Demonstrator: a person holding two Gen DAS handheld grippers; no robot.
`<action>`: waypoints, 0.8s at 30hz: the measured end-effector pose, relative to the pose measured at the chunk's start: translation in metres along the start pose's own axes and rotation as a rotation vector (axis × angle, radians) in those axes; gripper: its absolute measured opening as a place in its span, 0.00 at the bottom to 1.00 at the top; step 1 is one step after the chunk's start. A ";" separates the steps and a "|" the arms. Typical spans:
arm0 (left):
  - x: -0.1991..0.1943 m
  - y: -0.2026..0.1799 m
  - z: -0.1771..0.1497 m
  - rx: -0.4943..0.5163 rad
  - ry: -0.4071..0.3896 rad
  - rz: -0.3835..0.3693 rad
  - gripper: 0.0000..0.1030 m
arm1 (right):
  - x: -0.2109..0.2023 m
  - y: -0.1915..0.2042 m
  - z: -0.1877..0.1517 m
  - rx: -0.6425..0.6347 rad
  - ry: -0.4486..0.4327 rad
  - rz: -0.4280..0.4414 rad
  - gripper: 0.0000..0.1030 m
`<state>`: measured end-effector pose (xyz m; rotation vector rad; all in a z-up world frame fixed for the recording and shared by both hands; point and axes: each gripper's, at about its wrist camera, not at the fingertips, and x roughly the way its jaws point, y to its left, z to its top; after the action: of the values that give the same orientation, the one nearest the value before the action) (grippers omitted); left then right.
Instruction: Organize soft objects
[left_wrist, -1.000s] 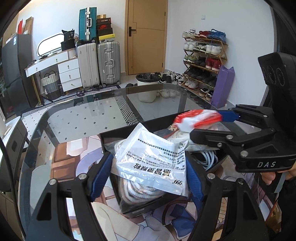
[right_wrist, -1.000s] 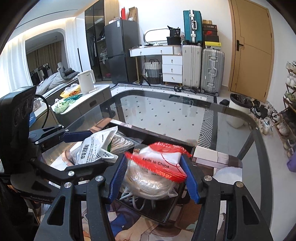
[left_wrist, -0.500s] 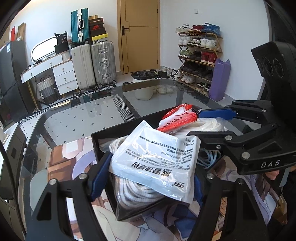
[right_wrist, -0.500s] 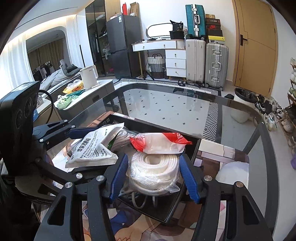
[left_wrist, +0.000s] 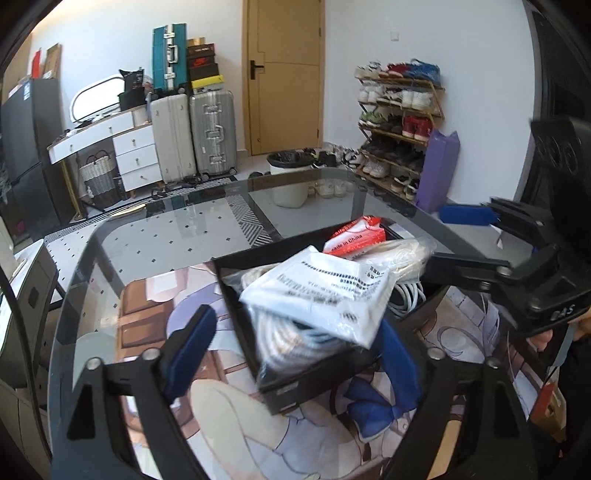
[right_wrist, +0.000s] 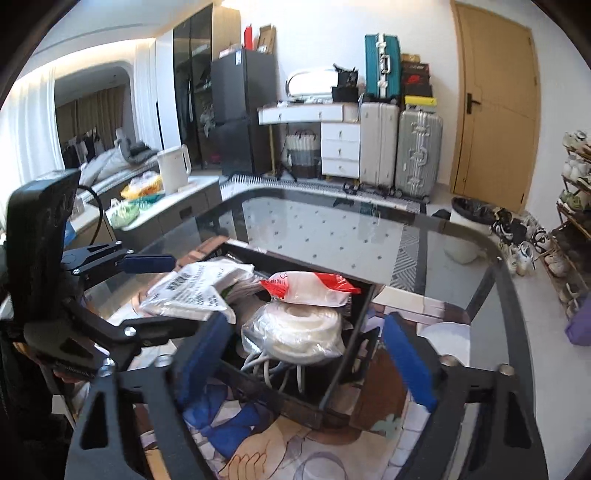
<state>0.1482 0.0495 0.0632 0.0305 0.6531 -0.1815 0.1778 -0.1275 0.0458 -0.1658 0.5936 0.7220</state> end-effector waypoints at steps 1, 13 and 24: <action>-0.003 0.001 -0.001 -0.007 -0.007 0.005 0.91 | -0.003 0.000 -0.003 0.003 -0.004 -0.002 0.94; -0.024 0.008 -0.018 -0.083 -0.102 0.107 1.00 | -0.028 0.011 -0.034 0.058 -0.093 0.007 0.99; -0.016 0.008 -0.030 -0.096 -0.127 0.171 1.00 | -0.042 0.015 -0.037 0.046 -0.177 -0.012 0.99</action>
<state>0.1189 0.0624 0.0494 -0.0170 0.5290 0.0133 0.1261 -0.1524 0.0397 -0.0618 0.4392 0.7025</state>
